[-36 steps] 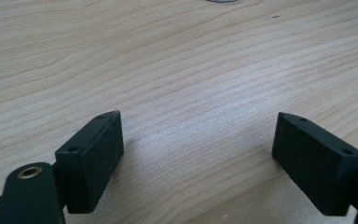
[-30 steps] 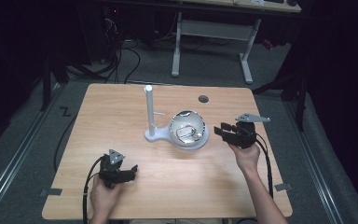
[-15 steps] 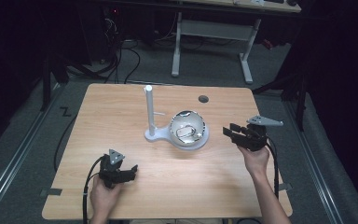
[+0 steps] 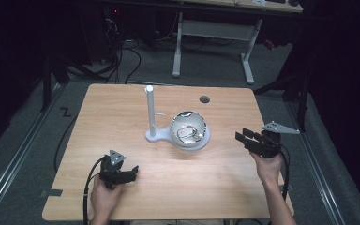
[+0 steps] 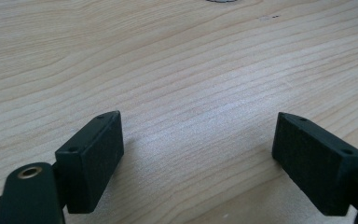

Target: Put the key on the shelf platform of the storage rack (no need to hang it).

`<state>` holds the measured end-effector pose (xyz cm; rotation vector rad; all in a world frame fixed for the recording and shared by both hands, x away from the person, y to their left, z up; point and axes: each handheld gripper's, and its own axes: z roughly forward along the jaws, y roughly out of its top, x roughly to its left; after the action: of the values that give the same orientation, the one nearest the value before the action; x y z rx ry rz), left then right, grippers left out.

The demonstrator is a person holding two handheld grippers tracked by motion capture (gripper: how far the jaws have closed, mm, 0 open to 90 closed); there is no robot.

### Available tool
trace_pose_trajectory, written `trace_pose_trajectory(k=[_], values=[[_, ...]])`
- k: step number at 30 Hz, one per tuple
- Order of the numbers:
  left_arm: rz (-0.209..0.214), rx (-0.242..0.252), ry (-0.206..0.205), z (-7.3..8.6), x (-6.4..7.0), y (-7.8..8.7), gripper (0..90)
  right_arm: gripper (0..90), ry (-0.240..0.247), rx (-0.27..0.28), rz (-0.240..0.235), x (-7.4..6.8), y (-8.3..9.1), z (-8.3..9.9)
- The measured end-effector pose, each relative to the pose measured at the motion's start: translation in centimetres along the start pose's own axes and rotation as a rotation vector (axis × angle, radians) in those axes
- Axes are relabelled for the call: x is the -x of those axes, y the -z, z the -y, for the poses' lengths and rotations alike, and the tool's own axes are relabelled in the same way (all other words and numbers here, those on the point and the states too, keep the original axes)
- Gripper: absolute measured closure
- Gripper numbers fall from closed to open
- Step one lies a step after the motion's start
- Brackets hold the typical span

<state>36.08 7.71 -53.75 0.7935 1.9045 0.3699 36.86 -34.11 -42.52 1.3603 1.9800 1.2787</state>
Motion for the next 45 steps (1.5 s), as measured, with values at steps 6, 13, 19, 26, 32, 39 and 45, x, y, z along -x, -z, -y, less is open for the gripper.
trace_pose_trajectory(k=[6,13,19,26,32,39,45], values=[[0.0,0.0,0.0,0.0,0.0,0.0,16.8,57.5,-0.003,0.008,0.006,0.2,0.9,0.6],[0.001,-0.001,-0.001,0.0,0.0,0.0,16.8,57.4,-0.005,0.009,0.015,0.2,1.9,1.2],[0.002,0.0,-0.004,0.0,0.0,0.0,16.8,57.2,-0.006,0.009,0.019,0.3,2.7,1.9],[0.001,-0.001,-0.002,0.0,0.0,0.0,16.8,56.6,-0.013,-0.008,0.026,0.3,3.2,3.1],[0.001,0.0,-0.002,0.0,0.0,0.0,16.8,56.5,-0.028,-0.011,0.028,0.4,3.6,4.0],[0.001,0.0,-0.002,0.0,0.0,0.0,16.8,56.5,-0.037,-0.014,0.017,0.2,3.7,4.9],[0.002,-0.001,-0.003,0.0,0.0,0.0,16.8,56.5,-0.046,-0.03,0.002,-0.3,3.2,5.9]])
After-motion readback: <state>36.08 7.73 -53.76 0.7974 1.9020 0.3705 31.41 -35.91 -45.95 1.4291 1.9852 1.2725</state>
